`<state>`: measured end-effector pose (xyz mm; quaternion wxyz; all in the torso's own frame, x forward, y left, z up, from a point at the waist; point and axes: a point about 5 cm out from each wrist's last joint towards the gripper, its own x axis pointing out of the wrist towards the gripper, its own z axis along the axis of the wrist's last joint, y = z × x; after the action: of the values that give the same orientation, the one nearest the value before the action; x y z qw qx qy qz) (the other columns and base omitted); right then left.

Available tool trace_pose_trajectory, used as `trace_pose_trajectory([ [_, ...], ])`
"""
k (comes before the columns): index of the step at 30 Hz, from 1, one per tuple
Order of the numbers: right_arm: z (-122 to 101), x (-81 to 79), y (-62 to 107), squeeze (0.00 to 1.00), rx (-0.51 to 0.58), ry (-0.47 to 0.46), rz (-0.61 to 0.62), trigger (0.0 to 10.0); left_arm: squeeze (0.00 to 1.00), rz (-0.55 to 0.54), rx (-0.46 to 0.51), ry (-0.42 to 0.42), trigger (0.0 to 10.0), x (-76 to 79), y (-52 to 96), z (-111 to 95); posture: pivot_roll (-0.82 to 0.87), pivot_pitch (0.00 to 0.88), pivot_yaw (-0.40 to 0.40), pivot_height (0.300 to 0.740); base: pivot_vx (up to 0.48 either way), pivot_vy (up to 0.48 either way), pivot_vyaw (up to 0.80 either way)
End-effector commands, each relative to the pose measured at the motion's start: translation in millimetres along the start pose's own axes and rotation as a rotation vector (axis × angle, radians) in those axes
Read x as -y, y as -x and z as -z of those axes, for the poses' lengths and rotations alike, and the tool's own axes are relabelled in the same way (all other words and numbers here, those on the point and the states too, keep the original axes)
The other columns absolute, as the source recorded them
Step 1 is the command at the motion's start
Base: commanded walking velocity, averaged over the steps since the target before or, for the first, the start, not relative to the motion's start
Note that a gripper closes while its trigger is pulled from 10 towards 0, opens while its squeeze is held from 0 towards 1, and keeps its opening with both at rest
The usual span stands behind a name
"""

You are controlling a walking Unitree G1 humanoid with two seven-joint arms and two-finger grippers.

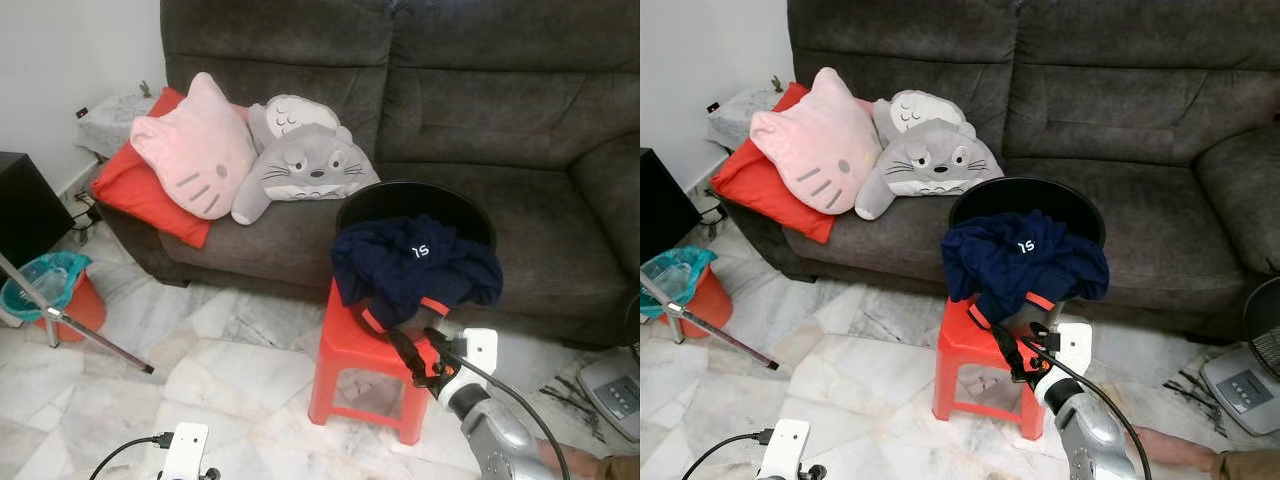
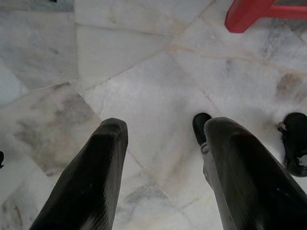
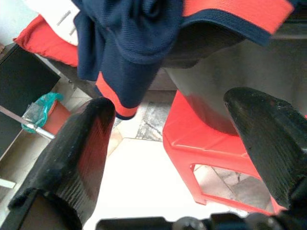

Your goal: Hang hanger

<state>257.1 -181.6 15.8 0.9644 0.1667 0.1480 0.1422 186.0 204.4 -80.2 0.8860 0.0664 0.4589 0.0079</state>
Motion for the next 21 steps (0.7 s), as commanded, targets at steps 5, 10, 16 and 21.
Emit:
trace_pose_trajectory([
  [5, -7.0, -0.5, -8.5, 0.00, 0.024, -0.016, -0.003, 10.0, 0.00, -0.011, -0.019, -0.018, 10.0, -3.6, 0.7, 3.7, -0.21, 0.000, 0.065, 0.740, 0.000, 0.000, 0.00],
  [10, -13.1, -4.4, -15.9, 0.00, 0.036, -0.041, -0.060, 10.0, 0.00, -0.013, -0.019, -0.019, 10.0, -3.6, 0.6, 3.4, -0.20, 0.000, 0.065, 0.740, 0.000, 0.000, 0.00],
  [16, -18.5, -7.9, -22.9, 0.00, 0.048, -0.042, -0.098, 9.9, 0.00, -0.015, -0.018, -0.019, 10.0, -4.0, 0.5, 3.0, -0.20, 0.000, 0.067, 0.740, 0.000, 0.000, 0.00],
  [21, -21.4, -6.4, -24.6, 0.00, 0.063, -0.035, -0.088, 0.0, 0.00, -0.015, -0.018, -0.021, 10.0, -4.2, 0.6, 3.0, -0.20, 0.000, 0.069, 0.740, 0.000, 0.000, 0.00],
])
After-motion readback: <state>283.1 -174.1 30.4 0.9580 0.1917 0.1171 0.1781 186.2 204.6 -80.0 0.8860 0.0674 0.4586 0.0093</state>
